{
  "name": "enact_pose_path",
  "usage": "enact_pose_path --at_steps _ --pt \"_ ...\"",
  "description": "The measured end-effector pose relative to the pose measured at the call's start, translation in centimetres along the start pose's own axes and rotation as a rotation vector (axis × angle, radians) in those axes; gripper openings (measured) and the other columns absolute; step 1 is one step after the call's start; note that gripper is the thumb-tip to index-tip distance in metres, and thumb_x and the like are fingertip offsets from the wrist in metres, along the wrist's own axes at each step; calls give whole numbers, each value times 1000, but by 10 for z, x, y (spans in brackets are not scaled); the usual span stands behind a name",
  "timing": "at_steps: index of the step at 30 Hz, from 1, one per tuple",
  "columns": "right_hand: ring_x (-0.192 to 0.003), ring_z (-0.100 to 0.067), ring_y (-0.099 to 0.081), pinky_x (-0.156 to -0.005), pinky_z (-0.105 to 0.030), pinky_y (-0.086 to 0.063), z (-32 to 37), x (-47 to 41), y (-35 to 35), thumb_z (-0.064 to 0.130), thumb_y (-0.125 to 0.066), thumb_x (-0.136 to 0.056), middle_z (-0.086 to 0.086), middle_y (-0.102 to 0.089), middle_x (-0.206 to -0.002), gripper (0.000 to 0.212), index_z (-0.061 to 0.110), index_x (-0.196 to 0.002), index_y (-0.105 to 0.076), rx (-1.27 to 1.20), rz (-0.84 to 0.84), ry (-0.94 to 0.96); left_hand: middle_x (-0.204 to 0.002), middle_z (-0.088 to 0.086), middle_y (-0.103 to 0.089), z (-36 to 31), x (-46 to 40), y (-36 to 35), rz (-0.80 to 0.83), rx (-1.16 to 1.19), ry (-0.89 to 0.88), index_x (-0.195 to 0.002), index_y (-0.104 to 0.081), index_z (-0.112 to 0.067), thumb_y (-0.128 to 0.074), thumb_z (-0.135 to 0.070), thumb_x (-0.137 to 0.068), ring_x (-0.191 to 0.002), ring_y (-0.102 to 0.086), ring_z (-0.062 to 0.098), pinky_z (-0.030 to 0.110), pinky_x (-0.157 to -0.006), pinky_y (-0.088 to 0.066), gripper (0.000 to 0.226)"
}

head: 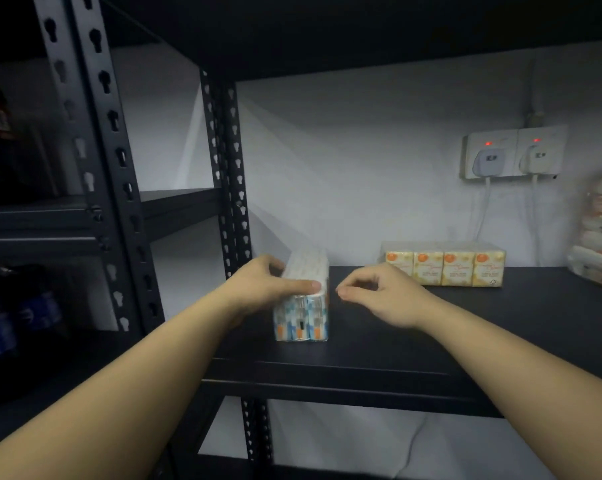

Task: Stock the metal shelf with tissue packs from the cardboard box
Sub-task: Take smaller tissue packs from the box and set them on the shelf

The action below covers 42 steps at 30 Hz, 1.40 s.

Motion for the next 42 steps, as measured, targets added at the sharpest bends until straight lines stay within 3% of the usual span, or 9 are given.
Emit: enact_pose_path --at_steps 6,8,11,16,24,28,31,36,42 --pt "-113 -6 -55 -92 -29 -45 -2 -10 22 52 -75 -87 14 -56 -124 52 36 -134 -57 134 -192 -16 -139 -3 -62 -9 9 13 72 -118 -44 -136 -64 -26 -72 -37 -92 -124 -59 14 36 -112 -44 46" --pt "-127 -10 -47 -100 -32 -41 -8 -13 16 57 -73 -87 9 -47 -138 65 41 -145 -46 182 -167 -35 -144 1 -50 -14 13 13 38 -342 -102 -145 -58 -33 -57 -47 -100 -136 -42 21 41 -116 -35 47" --pt "-145 -15 -34 -113 -35 -33 -18 -14 8 63 -70 -85 6 -34 -156 75 49 -152 -37 201 -126 -46 -124 -2 -41 -24 25 6 -43 -603 -212 -147 -51 -40 -61 -77 -83 -126 -36 20 43 -109 -41 74" --pt "-158 -22 -2 -125 -49 -15 -27 -14 2 75 -62 -84 9 -8 -171 80 55 -154 -30 323 -23 -67 -123 -8 -47 -24 29 12 -20 -582 -303 -146 -53 -36 -72 -56 -88 -117 -46 13 32 -99 -45 64" --pt "-129 -8 -44 -108 -31 -40 -21 -7 17 48 -73 -90 13 -46 -138 61 36 -145 -50 339 -160 37 -157 -6 -44 -10 14 19 -76 -718 -371 -155 -45 -34 -66 -22 -99 -143 -39 18 35 -117 -35 62" --pt "-122 -7 -46 -104 -29 -41 -21 -3 22 44 -73 -91 14 -48 -127 54 35 -141 -55 327 -206 45 -144 -6 -55 -26 10 -12 -123 -783 -411 -158 -36 -38 -61 -64 -93 -128 -53 21 44 -117 -36 74" --pt "-123 -8 -49 -108 -36 -44 -25 -2 25 47 -75 -90 15 -52 -130 56 33 -141 -56 328 -216 52 -135 -4 -60 -38 -3 -31 -162 -846 -420 -157 -35 -40 -48 -81 -87 -125 -55 22 46 -112 -37 82" --pt "-143 -15 -36 -118 -40 -34 -42 -2 57 75 -63 -83 10 -48 -153 78 35 -149 -49 436 -222 -33 -128 -4 -62 -46 -34 -47 -179 -818 -392 -154 -39 -44 -52 -74 -91 -124 -57 24 44 -106 -41 71" --pt "-155 -24 -19 -125 -47 -21 -87 -11 115 77 -49 -89 2 -29 -168 80 39 -157 -36 693 -237 -208 -132 -5 -62 -42 -79 -56 -152 -802 -409 -153 -40 -46 -53 -76 -89 -127 -56 22 41 -102 -41 72"
Point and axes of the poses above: each hand's wrist, its own x-axis away from the middle knuckle, its own y-axis out of the back of the hand, z = x × y, the point moved 10 cm from there along -x, towards the middle knuckle
